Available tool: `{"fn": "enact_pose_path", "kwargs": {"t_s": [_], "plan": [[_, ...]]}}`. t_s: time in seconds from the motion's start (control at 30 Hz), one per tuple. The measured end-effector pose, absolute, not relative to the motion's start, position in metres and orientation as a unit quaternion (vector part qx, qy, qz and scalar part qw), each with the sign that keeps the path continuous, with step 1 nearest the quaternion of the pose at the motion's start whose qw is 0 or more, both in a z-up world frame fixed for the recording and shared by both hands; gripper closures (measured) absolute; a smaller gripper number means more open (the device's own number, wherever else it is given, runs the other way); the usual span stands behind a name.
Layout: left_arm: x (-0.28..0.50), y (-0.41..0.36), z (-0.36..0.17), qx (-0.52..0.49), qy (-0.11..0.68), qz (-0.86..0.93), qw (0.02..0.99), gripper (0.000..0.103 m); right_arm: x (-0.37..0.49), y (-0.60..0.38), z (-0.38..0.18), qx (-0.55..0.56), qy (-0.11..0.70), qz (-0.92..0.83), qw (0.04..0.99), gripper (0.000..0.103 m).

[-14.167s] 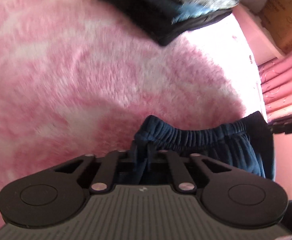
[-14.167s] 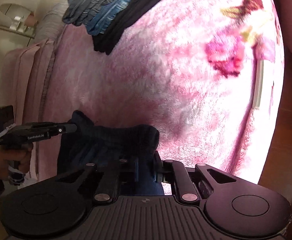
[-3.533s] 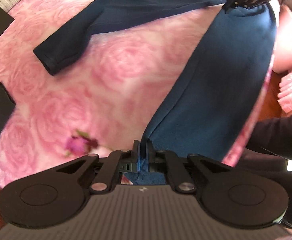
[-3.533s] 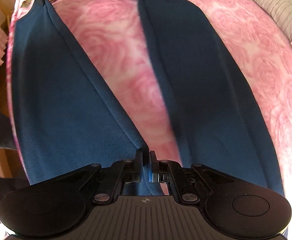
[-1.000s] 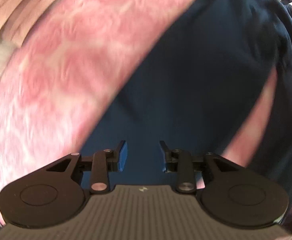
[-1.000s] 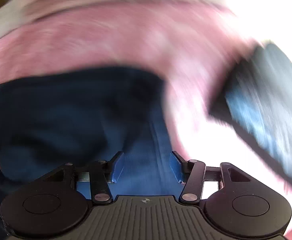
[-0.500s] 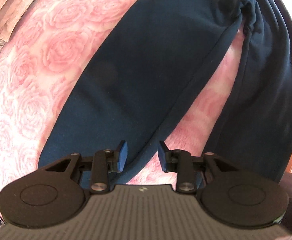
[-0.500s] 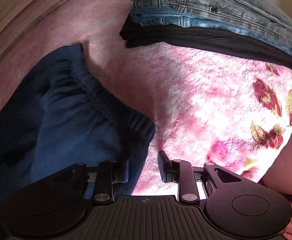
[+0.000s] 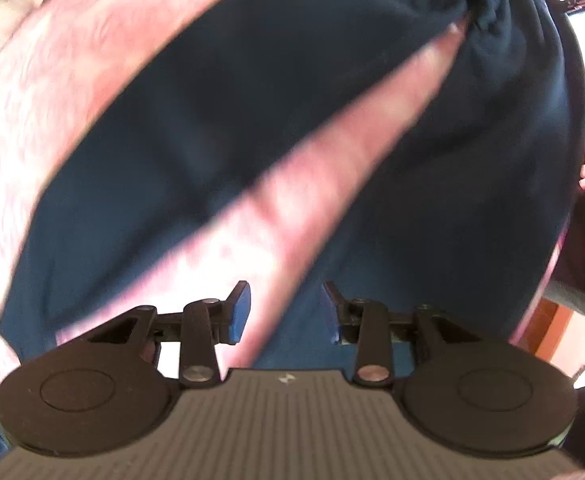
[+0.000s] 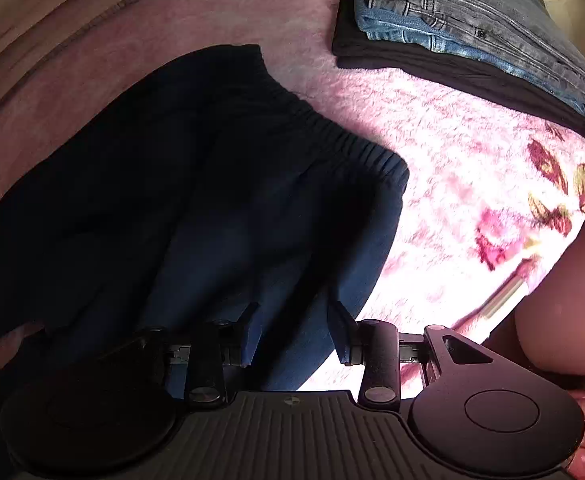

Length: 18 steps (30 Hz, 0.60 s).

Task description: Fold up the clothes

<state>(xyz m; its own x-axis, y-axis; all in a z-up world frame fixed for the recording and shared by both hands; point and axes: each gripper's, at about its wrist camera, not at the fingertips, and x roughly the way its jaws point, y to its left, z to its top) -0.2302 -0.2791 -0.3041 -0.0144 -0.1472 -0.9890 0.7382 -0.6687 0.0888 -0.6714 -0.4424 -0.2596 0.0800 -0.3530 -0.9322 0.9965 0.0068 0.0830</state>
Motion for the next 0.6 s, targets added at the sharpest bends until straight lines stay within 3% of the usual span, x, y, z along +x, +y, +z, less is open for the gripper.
{"fn": "enact_pose_path", "kwargs": {"t_s": [0.4,0.6], "plan": [[-0.056,-0.165,-0.315,0.627,0.264,-0.637,0.364,0.068,-0.533,-0.356,-0.225,0.373,0.397,-0.539,0.642,0.063],[0.024,-0.198,-0.283,0.549,0.269,-0.648,0.455,0.065,-0.423,-0.324,-0.213,0.349,0.412,-0.465,0.702,0.063]]}}
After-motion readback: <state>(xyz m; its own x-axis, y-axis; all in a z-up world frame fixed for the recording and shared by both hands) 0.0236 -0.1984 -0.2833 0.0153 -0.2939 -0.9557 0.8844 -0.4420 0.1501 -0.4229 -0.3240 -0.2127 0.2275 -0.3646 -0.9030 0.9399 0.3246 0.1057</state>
